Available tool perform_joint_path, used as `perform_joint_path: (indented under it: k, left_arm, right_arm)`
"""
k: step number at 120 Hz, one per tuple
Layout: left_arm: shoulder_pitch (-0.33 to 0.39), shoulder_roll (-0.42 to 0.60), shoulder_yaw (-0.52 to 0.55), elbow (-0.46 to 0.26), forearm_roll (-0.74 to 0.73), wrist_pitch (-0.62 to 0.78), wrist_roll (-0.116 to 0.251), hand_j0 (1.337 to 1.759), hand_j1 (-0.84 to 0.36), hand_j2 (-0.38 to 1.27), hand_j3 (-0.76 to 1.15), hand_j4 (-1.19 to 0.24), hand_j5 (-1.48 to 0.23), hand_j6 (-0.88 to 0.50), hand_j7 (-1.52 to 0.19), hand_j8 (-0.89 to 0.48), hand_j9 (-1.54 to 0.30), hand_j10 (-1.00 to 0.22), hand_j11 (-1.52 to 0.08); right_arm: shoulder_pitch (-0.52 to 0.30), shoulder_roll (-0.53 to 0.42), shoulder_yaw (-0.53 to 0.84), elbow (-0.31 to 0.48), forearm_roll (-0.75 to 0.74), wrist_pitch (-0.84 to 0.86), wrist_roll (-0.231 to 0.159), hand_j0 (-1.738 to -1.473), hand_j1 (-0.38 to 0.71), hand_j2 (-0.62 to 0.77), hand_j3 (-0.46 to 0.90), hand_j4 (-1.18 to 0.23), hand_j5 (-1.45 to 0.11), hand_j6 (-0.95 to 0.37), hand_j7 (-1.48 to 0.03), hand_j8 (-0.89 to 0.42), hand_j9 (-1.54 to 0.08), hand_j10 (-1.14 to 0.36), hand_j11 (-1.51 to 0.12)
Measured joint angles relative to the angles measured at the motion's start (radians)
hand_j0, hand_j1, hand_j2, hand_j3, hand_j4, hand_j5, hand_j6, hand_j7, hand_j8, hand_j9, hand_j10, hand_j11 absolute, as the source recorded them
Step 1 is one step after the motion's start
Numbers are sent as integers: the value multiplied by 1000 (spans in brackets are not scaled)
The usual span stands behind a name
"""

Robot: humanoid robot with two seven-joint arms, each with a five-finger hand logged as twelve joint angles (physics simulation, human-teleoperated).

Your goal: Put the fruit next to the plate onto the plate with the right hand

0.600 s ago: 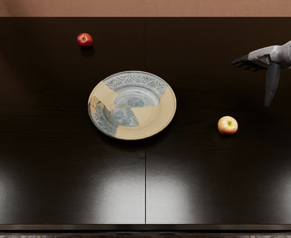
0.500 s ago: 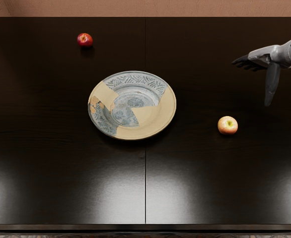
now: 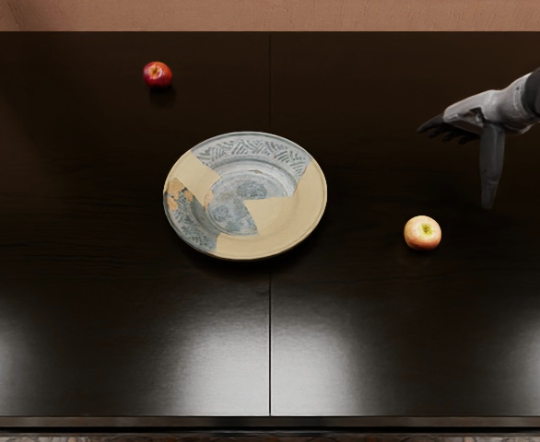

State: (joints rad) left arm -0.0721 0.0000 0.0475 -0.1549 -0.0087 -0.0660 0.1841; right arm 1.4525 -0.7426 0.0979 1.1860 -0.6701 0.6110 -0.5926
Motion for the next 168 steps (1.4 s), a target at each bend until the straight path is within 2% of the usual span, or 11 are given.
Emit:
perform_joint_path:
  k: [30, 48, 72, 104, 142, 168]
  left_arm:
    - [0, 0, 0, 0, 0, 0, 0, 1658, 339, 2, 0, -9, -11, -9, -11, -9, -11, -9, -11]
    - [0, 0, 0, 0, 0, 0, 0, 1658, 339, 2, 0, -9, -11, -9, -11, -9, -11, -9, -11]
    - [0, 0, 0, 0, 0, 0, 0, 1658, 339, 2, 0, -9, -11, -9, -11, -9, -11, -9, -11]
    - [0, 0, 0, 0, 0, 0, 0, 1658, 339, 2, 0, -9, -11, -9, -11, -9, -11, -9, -11]
    - [0, 0, 0, 0, 0, 0, 0, 1658, 339, 2, 0, -9, -11, -9, -11, -9, -11, -9, -11]
    - [0, 0, 0, 0, 0, 0, 0, 1658, 339, 2, 0, -9, -11, -9, -11, -9, -11, -9, -11]
  right_arm:
    - [-26, -53, 5, 230, -40, -39, -17, -1658, -349, 0, 0, -4, 0, -5, 0, -4, 0, -3, 0]
    - [-49, -69, 12, 307, -64, -94, -18, -1658, -349, 0, 0, -4, -1, -5, 0, -4, 0, -3, 0]
    - [-145, -93, 15, 410, -217, -346, -18, -1658, -349, 0, 0, -4, -1, -6, 0, -4, 0, -3, 0]
    - [-267, -49, 13, 443, -364, -541, -18, -1658, -349, 1, 0, -5, -1, -7, 0, -5, 0, -4, 0]
    - [-341, -16, 7, 446, -435, -570, -18, -1658, -349, 2, 0, -5, -2, -7, -1, -6, -1, -4, -1]
    - [-368, -14, 6, 444, -481, -593, -18, -1658, -306, -5, 0, -41, -49, -44, -48, -42, -48, -41, -48]
